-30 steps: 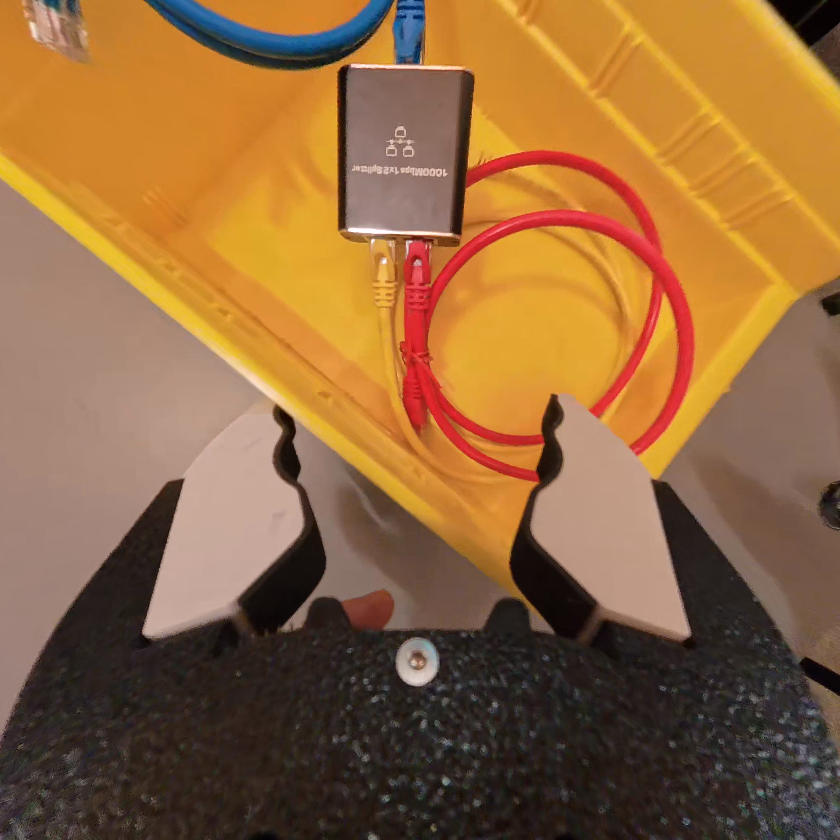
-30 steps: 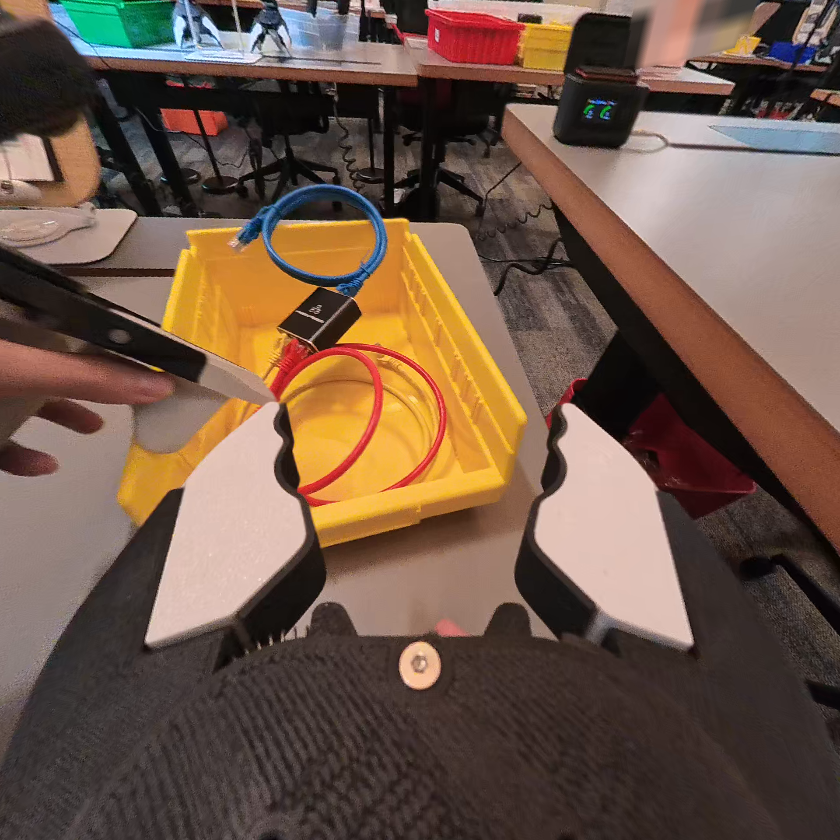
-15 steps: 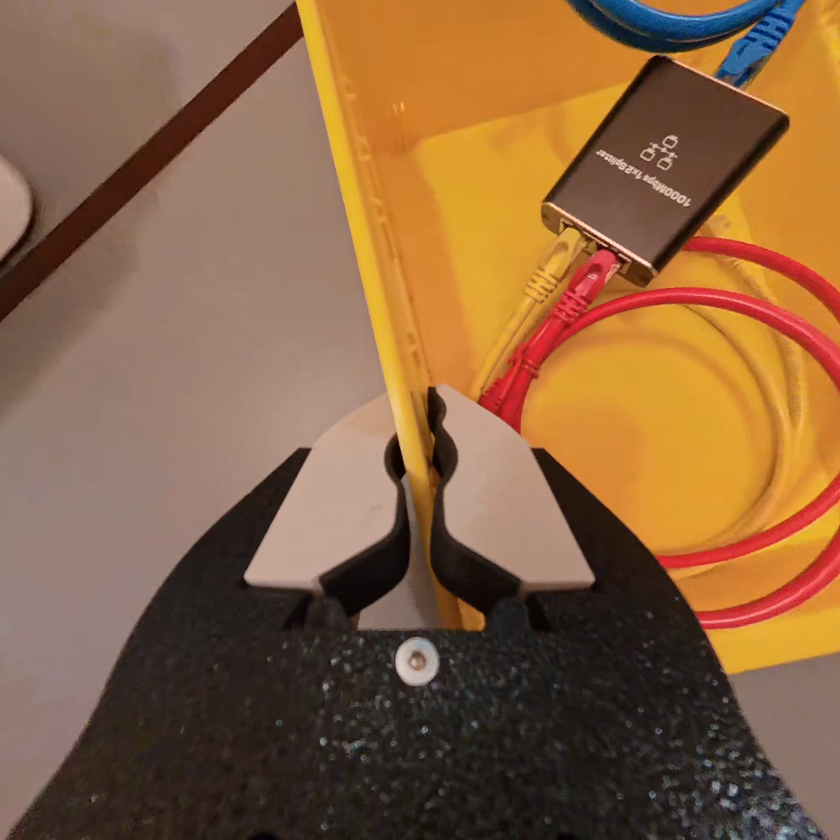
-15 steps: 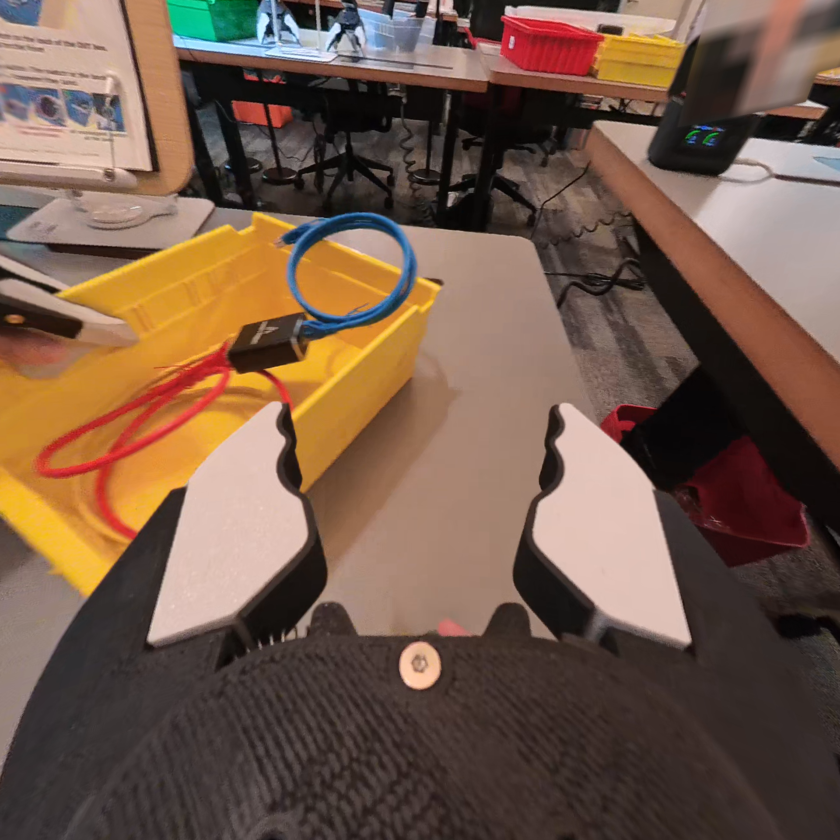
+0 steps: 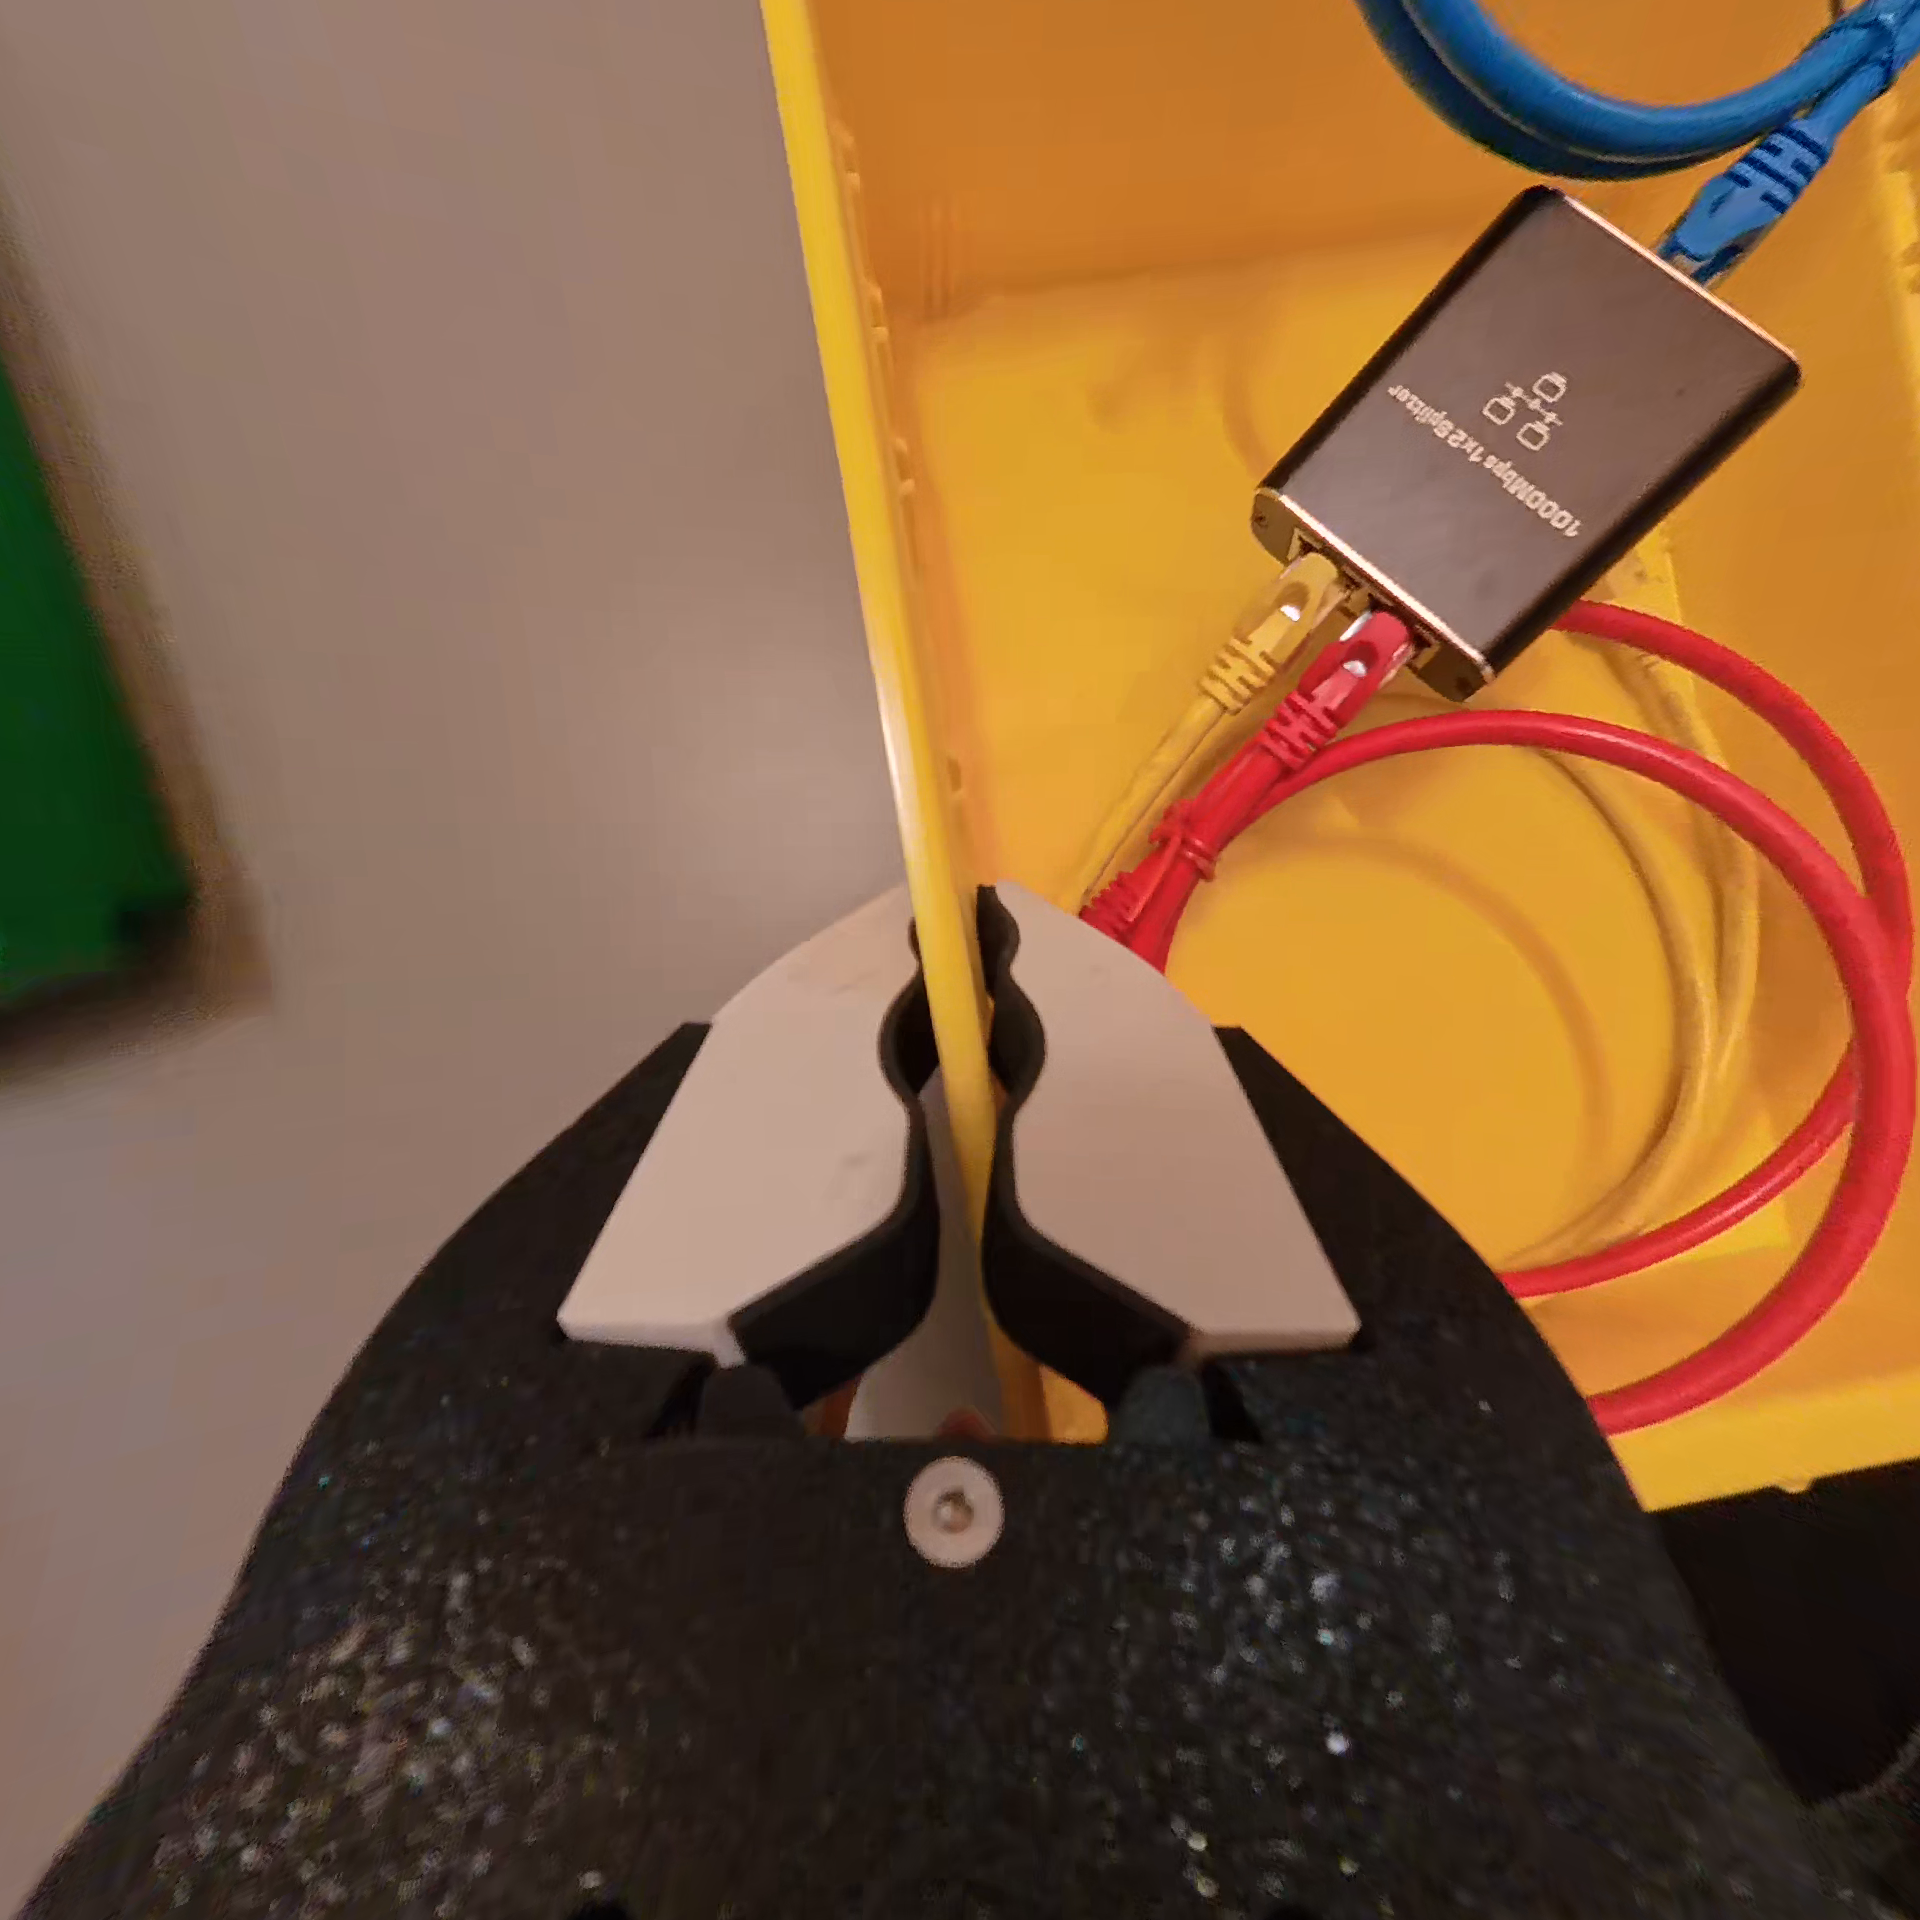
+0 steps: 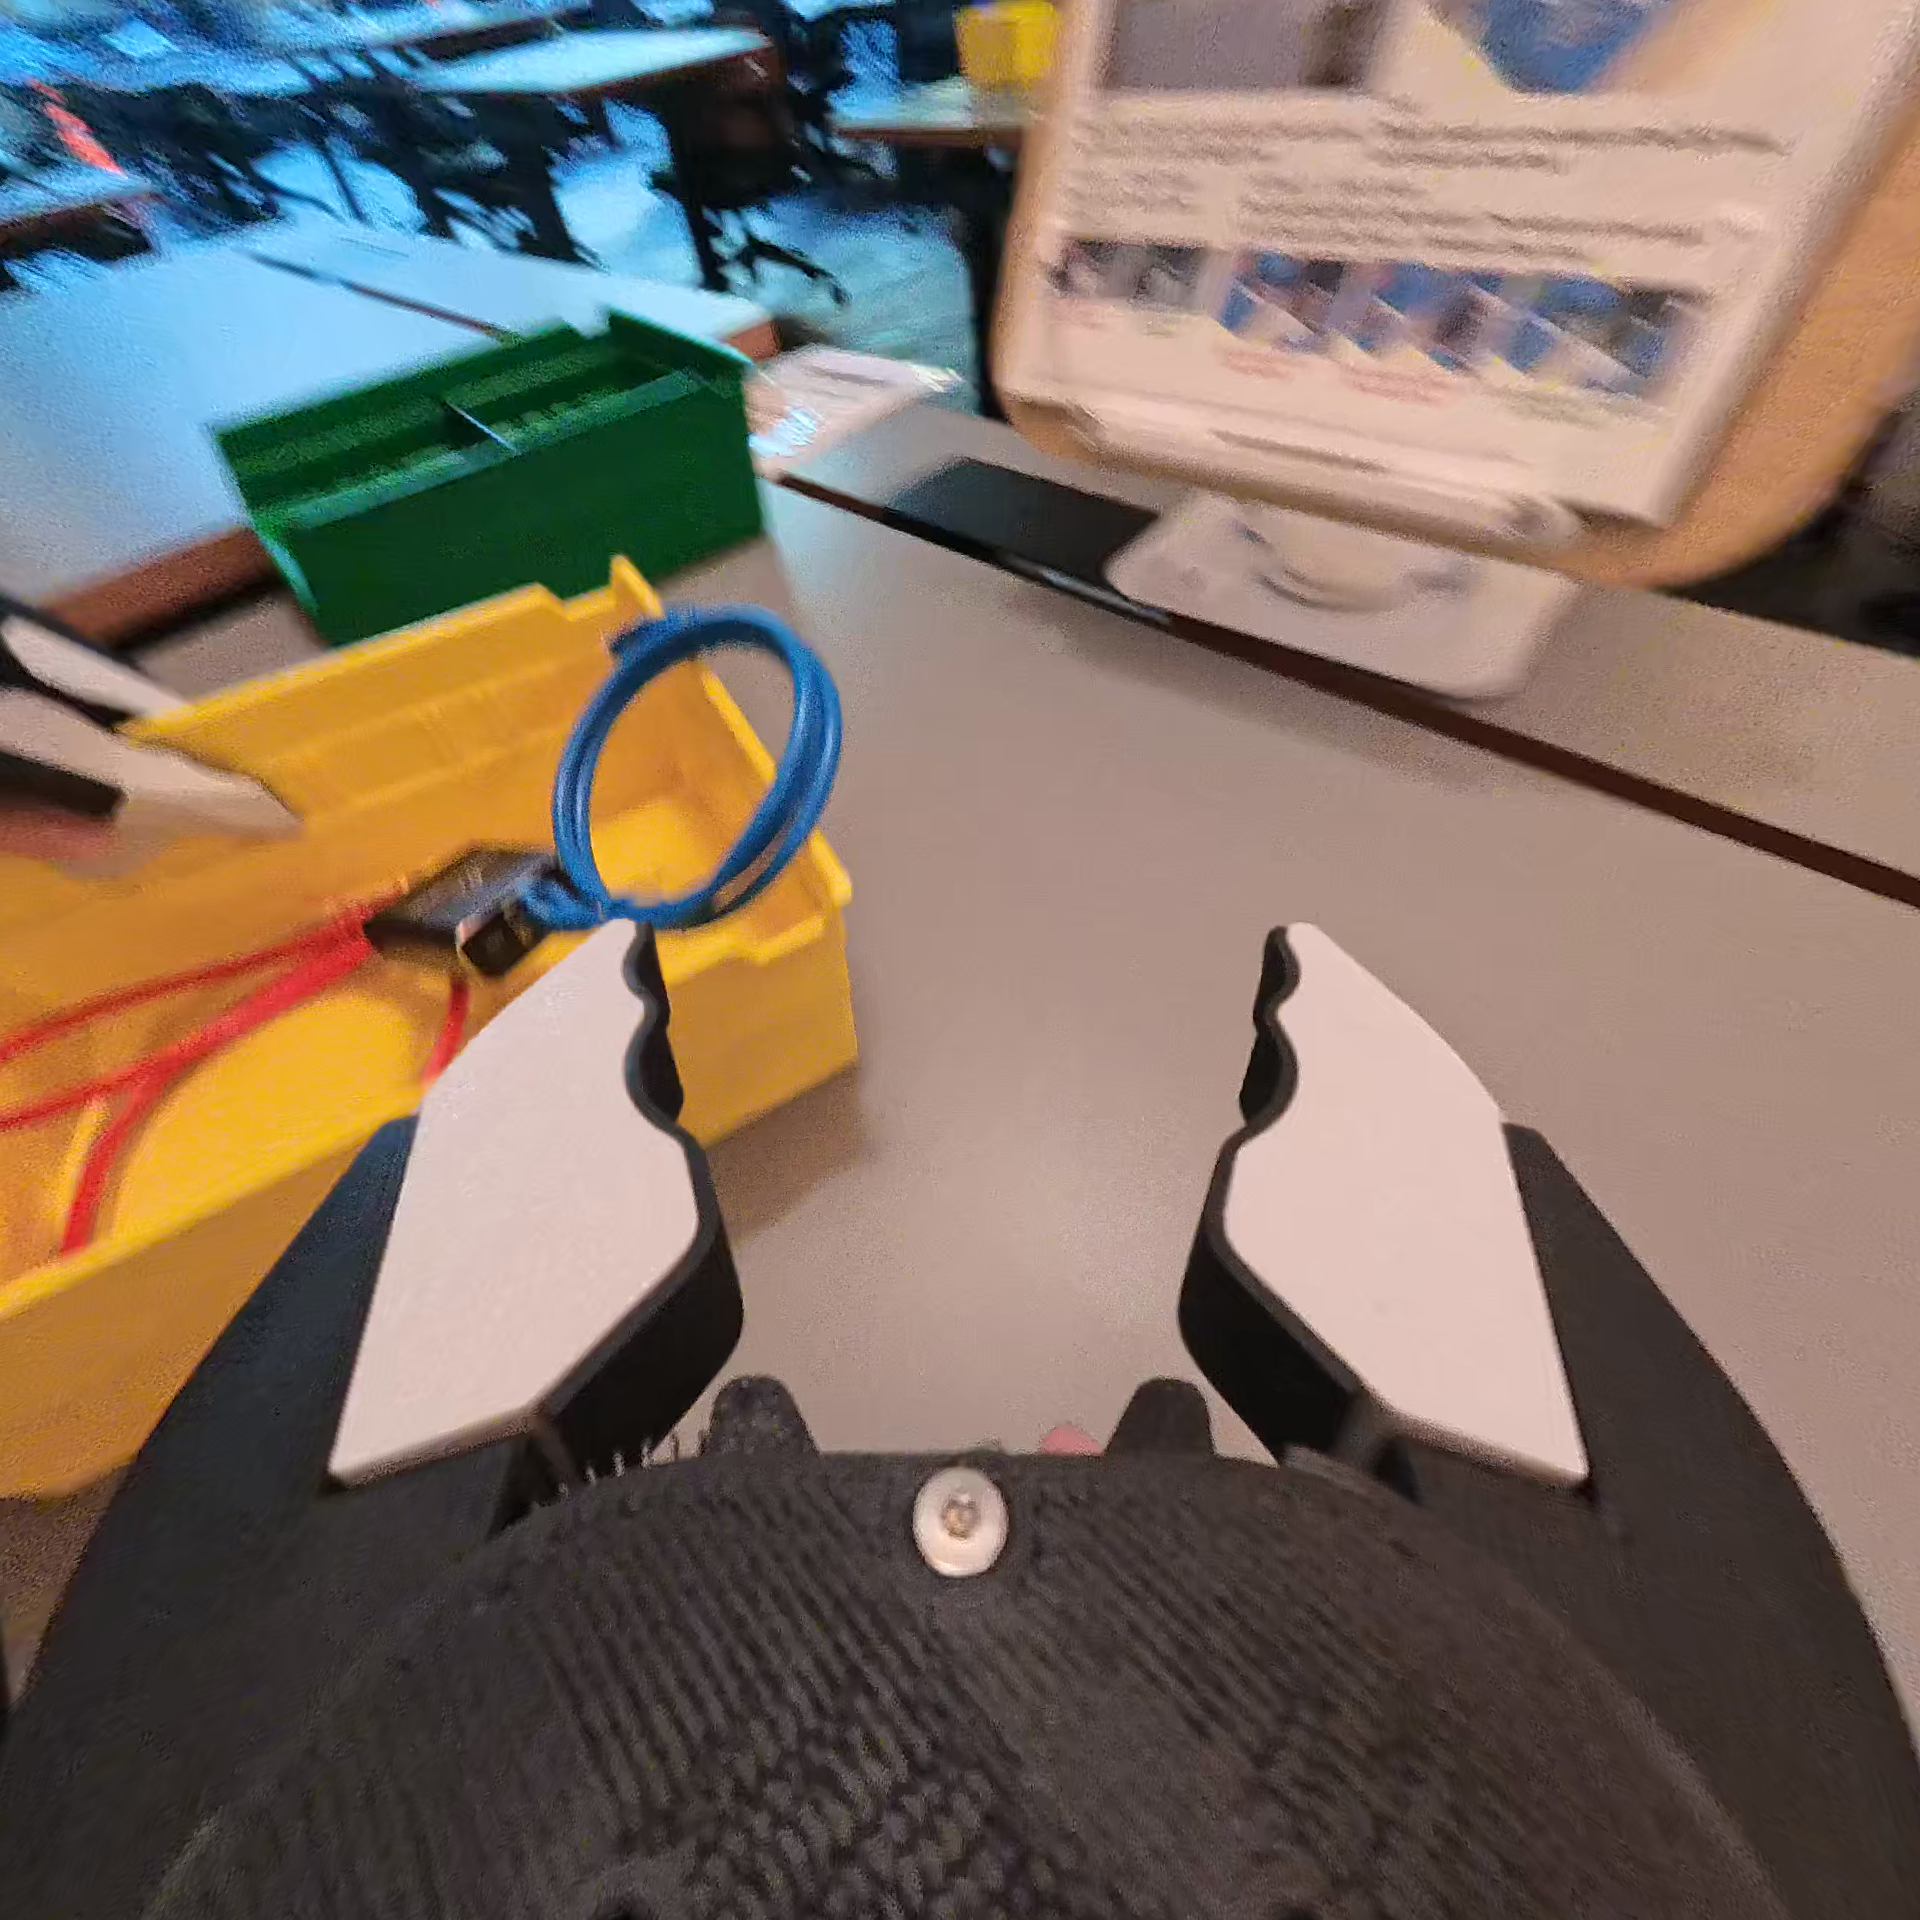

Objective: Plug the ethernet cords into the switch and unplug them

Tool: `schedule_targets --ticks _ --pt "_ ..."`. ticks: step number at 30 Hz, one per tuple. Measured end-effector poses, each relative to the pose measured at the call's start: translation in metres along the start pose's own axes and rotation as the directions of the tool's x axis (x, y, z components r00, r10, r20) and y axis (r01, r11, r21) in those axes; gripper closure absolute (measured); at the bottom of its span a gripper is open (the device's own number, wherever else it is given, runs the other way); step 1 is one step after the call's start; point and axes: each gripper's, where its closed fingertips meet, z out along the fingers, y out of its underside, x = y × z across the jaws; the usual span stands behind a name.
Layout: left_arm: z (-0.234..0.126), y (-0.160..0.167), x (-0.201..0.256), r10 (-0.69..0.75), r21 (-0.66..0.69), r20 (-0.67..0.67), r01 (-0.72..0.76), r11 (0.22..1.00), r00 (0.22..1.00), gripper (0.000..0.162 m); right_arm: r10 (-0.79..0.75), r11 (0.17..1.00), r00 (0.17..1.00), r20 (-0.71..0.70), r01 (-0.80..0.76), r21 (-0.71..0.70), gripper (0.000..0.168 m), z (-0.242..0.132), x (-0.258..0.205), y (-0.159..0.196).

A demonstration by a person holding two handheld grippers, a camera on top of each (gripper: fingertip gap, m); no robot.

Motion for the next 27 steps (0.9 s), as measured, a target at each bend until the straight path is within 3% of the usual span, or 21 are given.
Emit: schedule_targets --ticks 3,8,12,15,20,21,22,24,27 --pt "-0.032 0.056 -0.04 -0.116 -0.042 0.063 0.119 0.992 0.991 0.158 0.019 0.999 0.988 0.156 -0.025 0.031 0.061 0.072 -0.069 -0.047" --pt "-0.068 0.117 -0.084 -0.274 -0.052 0.169 0.286 0.957 0.947 0.158 0.059 0.993 0.946 0.319 -0.023 -0.115 0.058 0.198 -0.179 -0.097" --pt "-0.09 0.152 -0.102 -0.348 -0.068 0.213 0.369 0.927 0.913 0.158 0.14 0.944 0.934 0.328 -0.026 -0.329 0.064 0.292 -0.242 -0.09" --pt "-0.106 0.175 -0.114 -0.386 -0.074 0.266 0.418 0.905 0.883 0.158 0.21 0.885 0.948 0.238 -0.081 -0.458 0.064 0.349 -0.266 -0.069" --pt "-0.13 0.213 -0.123 -0.449 -0.07 0.306 0.49 0.869 0.839 0.158 0.28 0.822 0.951 0.129 -0.167 -0.545 0.083 0.401 -0.283 -0.043" --pt "-0.135 0.22 -0.126 -0.461 -0.065 0.319 0.504 0.861 0.828 0.158 0.252 0.81 0.962 0.107 -0.15 -0.567 0.082 0.406 -0.282 -0.032" --pt "-0.14 0.227 -0.128 -0.475 -0.056 0.332 0.52 0.852 0.815 0.158 0.276 0.8 0.957 0.086 -0.179 -0.573 0.064 0.411 -0.285 -0.025" --pt "-0.15 0.241 -0.133 -0.51 -0.035 0.354 0.557 0.83 0.783 0.158 0.386 0.754 0.921 0.055 -0.281 -0.593 0.078 0.416 -0.294 -0.015" --pt "-0.16 0.256 -0.142 -0.549 -0.004 0.399 0.601 0.799 0.734 0.158 0.325 0.769 0.945 -0.03 -0.282 -0.573 0.106 0.423 -0.276 -0.008"
